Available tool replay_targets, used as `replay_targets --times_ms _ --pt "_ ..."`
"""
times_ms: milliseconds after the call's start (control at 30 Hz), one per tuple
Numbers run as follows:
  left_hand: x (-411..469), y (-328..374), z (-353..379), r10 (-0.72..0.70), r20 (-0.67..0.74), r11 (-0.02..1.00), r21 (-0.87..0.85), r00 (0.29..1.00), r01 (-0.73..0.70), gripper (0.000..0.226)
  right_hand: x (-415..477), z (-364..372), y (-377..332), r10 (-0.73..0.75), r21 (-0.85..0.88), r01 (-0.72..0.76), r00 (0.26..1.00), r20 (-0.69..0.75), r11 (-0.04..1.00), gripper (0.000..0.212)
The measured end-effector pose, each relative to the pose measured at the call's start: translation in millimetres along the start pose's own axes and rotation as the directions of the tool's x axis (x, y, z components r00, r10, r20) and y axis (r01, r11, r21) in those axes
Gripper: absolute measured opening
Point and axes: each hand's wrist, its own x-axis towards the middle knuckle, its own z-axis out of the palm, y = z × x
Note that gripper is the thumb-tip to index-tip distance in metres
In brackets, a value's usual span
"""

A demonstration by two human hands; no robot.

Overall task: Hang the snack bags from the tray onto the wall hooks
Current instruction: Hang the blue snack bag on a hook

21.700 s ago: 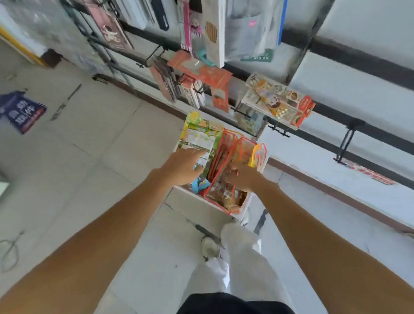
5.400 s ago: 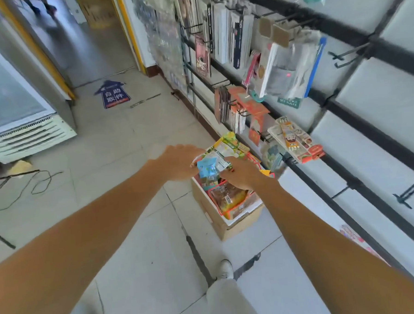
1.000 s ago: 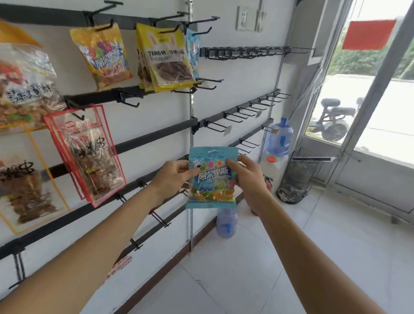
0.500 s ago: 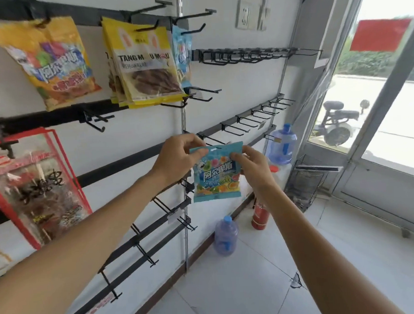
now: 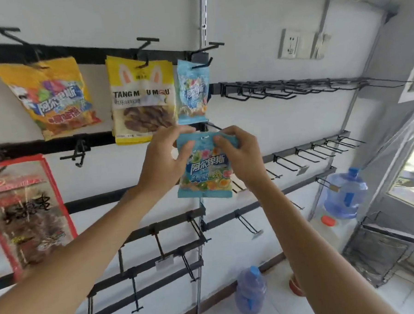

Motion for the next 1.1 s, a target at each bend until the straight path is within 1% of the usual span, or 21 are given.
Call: replay_targets --times_ms 33,100,133,200,300,400,500,600,667,800,867,933,1033,1100 --pt "2.8 1.4 -0.4 0.068 -0.017 0.99 0.121 0.998 -0.066 0.028 11.1 -2.6 -3.0 -0.012 0.023 0.011 1.0 0.021 1.0 0.01" --pt "9.4 2.8 -3.0 0.182 0.018 0.922 0.345 0.983 -0.177 0.037 34.2 -5.6 -9.1 -0.052 0.049 0.049 0.998 0.046 0.998 0.01" --pt "11.9 3.8 -4.4 0.21 0.048 0.88 0.425 0.976 -0.211 0.039 44.6 -5.8 -11.9 -0.082 0.059 0.078 0.995 0.054 0.995 0.011" --pt "20.8 6.9 -6.9 0.245 0.123 0.819 0.505 0.962 -0.273 0.041 65.6 -5.3 -16.0 -0.156 0.054 0.153 0.986 0.063 0.987 0.012" --pt "41.6 10.3 -9.9 0.234 0.261 0.771 0.537 0.937 -0.342 0.049 91.4 -4.0 -21.1 -0.223 0.065 0.219 0.973 0.063 0.974 0.012" --pt "69.4 11.1 -7.5 0.215 0.305 0.728 0.583 0.928 -0.36 0.053 114.6 -2.9 -28.5 -0.246 0.125 0.238 0.968 0.054 0.963 0.013" --pt "94.3 11.1 -0.3 0.219 0.277 0.69 0.634 0.936 -0.349 0.055 139.0 -0.7 -35.7 -0.241 0.192 0.228 0.969 0.047 0.955 0.014" --pt "113.2 5.7 4.9 0.25 0.238 0.655 0.672 0.939 -0.345 0.058 158.1 0.6 -37.8 -0.23 0.22 0.221 0.973 0.014 0.95 0.016" --pt "122.1 2.1 8.2 0.272 0.219 0.642 0.684 0.937 -0.346 0.057 165.6 -1.6 -35.1 -0.197 0.244 0.189 0.98 0.01 0.951 0.018" --pt "132.3 -2.4 13.2 0.33 0.192 0.636 0.678 0.924 -0.368 0.051 177.0 -9.7 -29.6 -0.139 0.281 0.121 0.989 0.044 0.952 0.016" --pt "136.5 -6.6 15.1 0.342 0.202 0.625 0.68 0.918 -0.383 0.047 182.2 -11.7 -24.3 -0.121 0.225 0.104 0.991 0.062 0.969 0.014" --pt "140.6 -13.2 16.6 0.313 0.214 0.606 0.705 0.925 -0.368 0.046 187.7 -8.2 -16.1 -0.105 0.158 0.092 0.992 0.073 0.983 0.012" --pt "144.3 -22.1 17.2 0.241 0.247 0.542 0.768 0.939 -0.341 0.051 195.0 3.7 -5.5 -0.083 0.06 0.082 0.996 0.014 0.995 0.006" --pt "147.0 -25.4 16.6 0.195 0.292 0.509 0.786 0.937 -0.35 0.053 193.9 11.0 0.8 -0.117 -0.072 0.11 0.988 -0.099 0.991 0.024"
